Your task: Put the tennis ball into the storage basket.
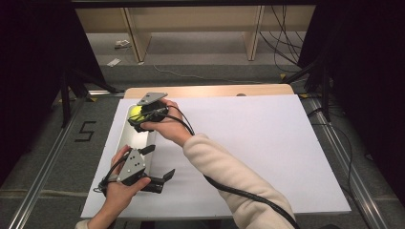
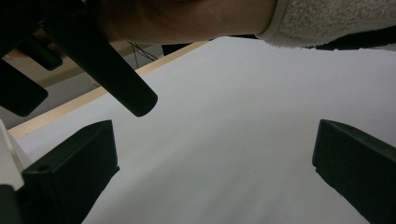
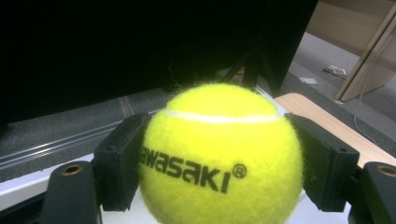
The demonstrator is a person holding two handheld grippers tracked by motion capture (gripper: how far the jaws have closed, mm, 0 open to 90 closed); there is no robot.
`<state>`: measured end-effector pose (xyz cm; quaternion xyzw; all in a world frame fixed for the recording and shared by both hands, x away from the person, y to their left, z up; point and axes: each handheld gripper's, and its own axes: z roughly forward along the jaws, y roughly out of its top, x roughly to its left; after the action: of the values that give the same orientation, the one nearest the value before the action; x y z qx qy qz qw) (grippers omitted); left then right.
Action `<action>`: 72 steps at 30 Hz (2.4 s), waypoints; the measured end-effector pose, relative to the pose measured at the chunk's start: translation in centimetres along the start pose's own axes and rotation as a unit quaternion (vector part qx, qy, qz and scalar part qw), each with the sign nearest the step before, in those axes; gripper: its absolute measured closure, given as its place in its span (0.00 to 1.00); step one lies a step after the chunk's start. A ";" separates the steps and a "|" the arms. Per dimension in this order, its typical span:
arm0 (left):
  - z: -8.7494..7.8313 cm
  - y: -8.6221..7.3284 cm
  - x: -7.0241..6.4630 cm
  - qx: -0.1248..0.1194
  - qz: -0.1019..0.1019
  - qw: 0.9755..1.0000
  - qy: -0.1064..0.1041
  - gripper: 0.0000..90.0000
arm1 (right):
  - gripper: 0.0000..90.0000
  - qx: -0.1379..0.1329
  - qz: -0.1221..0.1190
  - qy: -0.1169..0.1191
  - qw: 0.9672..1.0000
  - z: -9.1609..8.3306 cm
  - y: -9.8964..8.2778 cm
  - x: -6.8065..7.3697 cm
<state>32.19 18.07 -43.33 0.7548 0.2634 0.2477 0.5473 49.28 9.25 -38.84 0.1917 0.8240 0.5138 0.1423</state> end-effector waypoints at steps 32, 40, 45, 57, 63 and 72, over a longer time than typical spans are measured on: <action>0.0 0.0 -0.1 0.001 0.001 1.000 -0.003 0.00 | 0.29 0.022 -0.003 0.010 1.000 1.4 -0.5 0.5; 0.1 0.0 -0.1 0.001 0.001 1.000 -0.004 0.00 | 0.29 0.028 -0.002 0.017 0.999 1.8 -0.7 0.6; 0.0 0.0 -0.1 0.001 0.001 1.000 -0.003 0.00 | 0.29 0.032 -0.002 0.019 0.999 2.2 -0.8 0.8; 0.1 0.0 -0.2 0.002 0.001 1.000 -0.005 0.00 | 0.29 0.044 -0.004 0.024 0.999 2.6 -0.9 1.0; 0.1 0.0 -0.2 0.002 0.001 1.000 -0.005 0.00 | 0.29 0.050 -0.003 0.026 0.998 2.9 -1.1 1.1; 0.1 0.0 -0.2 0.002 0.000 1.000 -0.005 0.00 | 0.29 0.055 -0.005 0.028 0.998 3.2 -1.2 1.2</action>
<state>32.11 17.93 -43.38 0.7572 0.2607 0.2435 0.5471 49.37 11.87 -41.37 0.1805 0.8558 0.4719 0.1109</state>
